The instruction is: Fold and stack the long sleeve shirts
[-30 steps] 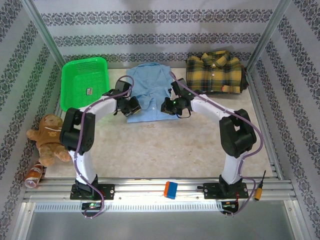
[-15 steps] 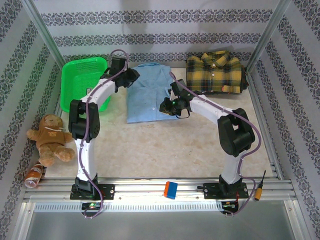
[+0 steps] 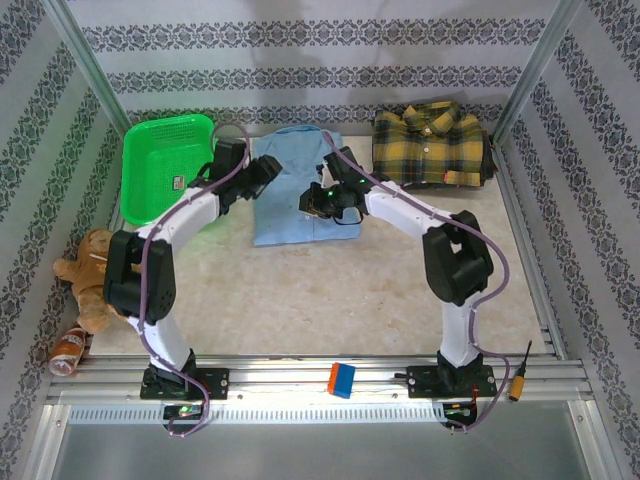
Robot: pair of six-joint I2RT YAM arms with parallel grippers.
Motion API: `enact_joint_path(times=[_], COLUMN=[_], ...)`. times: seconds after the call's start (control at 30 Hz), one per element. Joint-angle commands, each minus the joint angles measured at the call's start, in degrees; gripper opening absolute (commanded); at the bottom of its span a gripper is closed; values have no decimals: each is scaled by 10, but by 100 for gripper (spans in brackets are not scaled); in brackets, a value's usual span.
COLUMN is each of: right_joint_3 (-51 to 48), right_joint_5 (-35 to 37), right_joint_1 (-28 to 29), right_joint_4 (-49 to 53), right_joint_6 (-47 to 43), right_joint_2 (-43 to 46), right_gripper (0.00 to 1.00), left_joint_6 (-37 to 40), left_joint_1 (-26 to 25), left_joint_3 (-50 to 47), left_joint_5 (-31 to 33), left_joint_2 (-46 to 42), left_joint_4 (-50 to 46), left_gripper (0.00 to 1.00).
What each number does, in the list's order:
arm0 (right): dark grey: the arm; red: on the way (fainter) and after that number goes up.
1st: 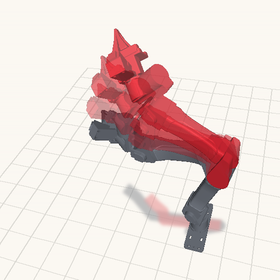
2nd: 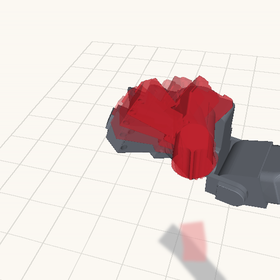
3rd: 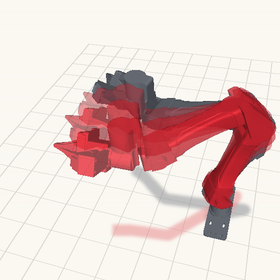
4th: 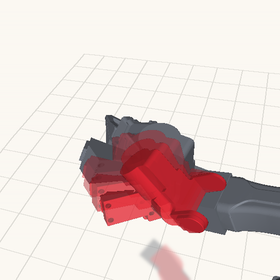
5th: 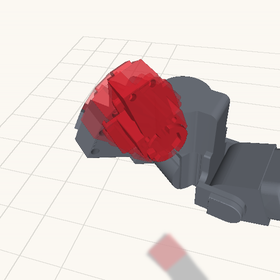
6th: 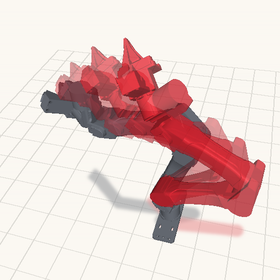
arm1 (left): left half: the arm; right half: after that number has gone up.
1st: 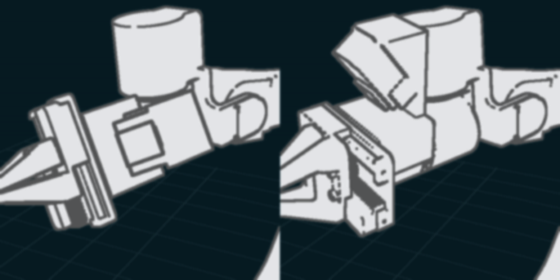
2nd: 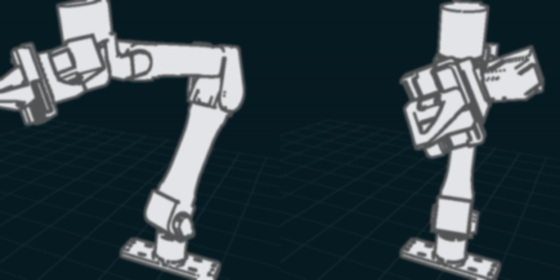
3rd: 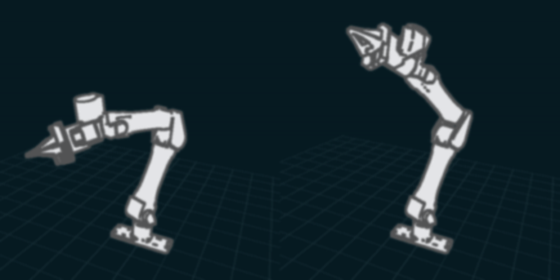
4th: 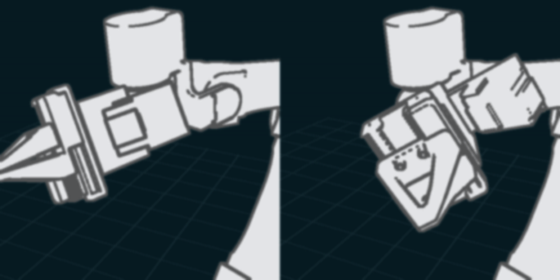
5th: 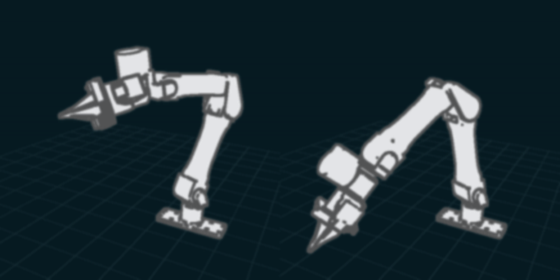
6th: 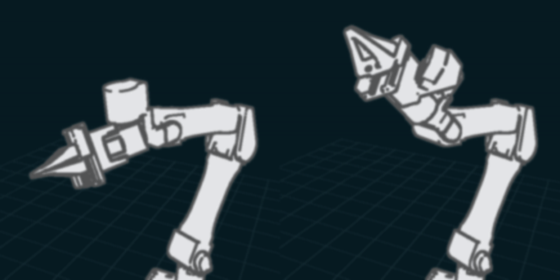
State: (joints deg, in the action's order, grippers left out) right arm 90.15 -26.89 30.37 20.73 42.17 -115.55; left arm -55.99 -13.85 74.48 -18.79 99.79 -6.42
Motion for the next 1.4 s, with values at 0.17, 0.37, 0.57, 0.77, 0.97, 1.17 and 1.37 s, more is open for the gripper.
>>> enact_joint_path(times=[0.17,0.37,0.57,0.77,0.97,1.17,1.37], right_joint_3=[83,106,71,11,8,51,33], right_joint_5=[-12,-25,-38,-3,22,-3,39], right_joint_1=[-7,-13,-17,-53,-82,-98,-95], right_joint_4=[-16,-25,-17,35,94,91,106], right_joint_6=[19,25,35,6,-54,-56,-50], right_joint_2=[-161,-192,-105,16,16,-80,-100], right_gripper=[20,21,36,42,40,33,29], left_joint_6=[-1,-46,-91,-120,-99,-93,-47], left_joint_1=[-67,-103,-114,-102,-100,-87,-59], left_joint_3=[-162,-249,-309,-299,-201,-124,-52], left_joint_5=[35,60,79,74,63,86,94], left_joint_2=[-131,-231,-271,-220,-104,-5,94], left_joint_4=[0,-14,-21,41,53,55,-7], left_gripper=[57,63,69,76,73,70,66])
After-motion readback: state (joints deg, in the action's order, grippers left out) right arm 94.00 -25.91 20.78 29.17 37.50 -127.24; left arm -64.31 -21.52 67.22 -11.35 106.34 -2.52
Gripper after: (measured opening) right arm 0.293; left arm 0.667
